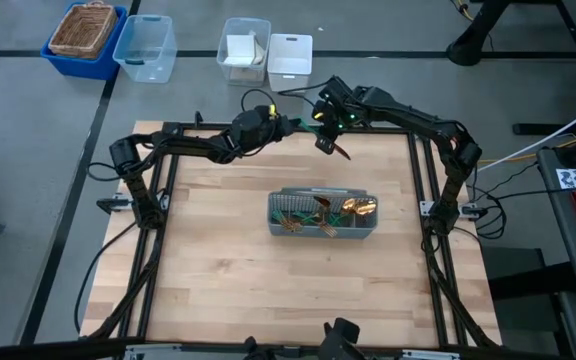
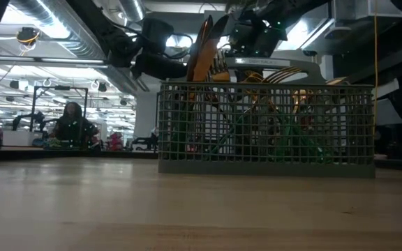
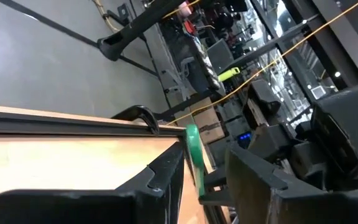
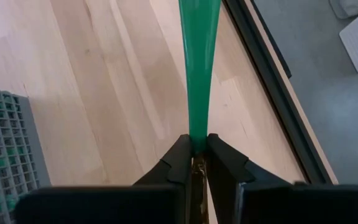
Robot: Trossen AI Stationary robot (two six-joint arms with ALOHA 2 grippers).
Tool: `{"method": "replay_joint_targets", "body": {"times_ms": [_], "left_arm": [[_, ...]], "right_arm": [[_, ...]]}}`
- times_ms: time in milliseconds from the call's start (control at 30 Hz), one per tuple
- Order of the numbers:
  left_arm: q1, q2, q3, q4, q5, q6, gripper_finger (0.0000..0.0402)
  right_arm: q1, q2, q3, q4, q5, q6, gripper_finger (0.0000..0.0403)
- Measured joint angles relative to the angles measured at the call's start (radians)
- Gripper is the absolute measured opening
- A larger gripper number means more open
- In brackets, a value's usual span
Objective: Sort silverware
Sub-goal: Put the green knife into the gray utensil holder
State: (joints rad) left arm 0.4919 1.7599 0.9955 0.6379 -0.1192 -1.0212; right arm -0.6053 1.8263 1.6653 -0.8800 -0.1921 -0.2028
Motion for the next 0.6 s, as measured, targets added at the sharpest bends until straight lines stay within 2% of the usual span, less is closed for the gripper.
{"method": "replay_joint_targets", "body": {"times_ms": [333, 467, 600], "left_arm": [[0.0, 0.0, 0.0, 0.001, 0.0, 0.043, 0.0103], [0.0, 0.0, 0.0, 0.001, 0.0, 0.088, 0.0075], [0.0, 0.0, 0.0, 0.003, 0.002, 0.121, 0.0029]], "right_arm": [[0.013, 0.0, 0.0, 0.022, 0.0, 0.0, 0.0041], [0.012, 0.0, 0.0, 0.022, 0.0, 0.0, 0.0041], [0.012, 0.0, 0.0, 0.022, 0.003, 0.0, 0.0041]]}}
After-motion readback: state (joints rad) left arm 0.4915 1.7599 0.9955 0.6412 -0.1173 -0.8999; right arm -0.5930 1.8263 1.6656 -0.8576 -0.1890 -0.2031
